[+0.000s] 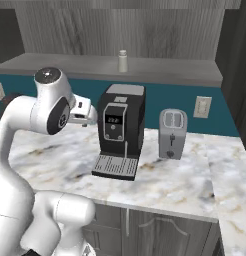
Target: Retrieve the shaker from the cabinet and place it next the steak on a plate on the dining table.
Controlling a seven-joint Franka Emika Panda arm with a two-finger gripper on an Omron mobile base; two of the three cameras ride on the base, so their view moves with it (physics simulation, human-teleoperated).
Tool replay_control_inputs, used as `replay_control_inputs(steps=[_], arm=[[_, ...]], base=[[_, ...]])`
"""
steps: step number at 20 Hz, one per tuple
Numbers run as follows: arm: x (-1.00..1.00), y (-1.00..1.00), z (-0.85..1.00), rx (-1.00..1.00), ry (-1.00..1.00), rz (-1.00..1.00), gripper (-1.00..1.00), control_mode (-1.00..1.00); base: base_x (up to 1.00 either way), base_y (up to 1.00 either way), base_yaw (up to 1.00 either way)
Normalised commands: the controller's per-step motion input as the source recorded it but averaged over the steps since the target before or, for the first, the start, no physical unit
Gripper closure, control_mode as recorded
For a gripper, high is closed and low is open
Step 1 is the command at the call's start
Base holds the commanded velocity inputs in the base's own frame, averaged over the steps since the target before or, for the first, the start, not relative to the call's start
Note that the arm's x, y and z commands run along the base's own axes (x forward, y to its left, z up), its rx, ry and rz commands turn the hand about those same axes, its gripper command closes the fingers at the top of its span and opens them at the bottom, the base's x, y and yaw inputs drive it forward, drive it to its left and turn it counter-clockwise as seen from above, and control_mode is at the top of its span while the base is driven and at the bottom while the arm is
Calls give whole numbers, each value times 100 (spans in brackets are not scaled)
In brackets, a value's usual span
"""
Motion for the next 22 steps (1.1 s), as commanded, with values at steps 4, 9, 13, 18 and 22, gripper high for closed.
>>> replay_control_inputs(steps=[4,9,13,18,22], arm=[[-30,-20,33,-9,-25,0,-100,-100],[-9,-33,37,-11,-13,2,-100,-100],[0,-28,49,0,-1,0,-100,-100],[0,-25,56,0,-2,0,-100,-100],[1,-16,61,0,-8,0,-100,-100]], base=[[0,0,0],[0,0,0],[0,0,0],[0,0,0],[0,0,0]])
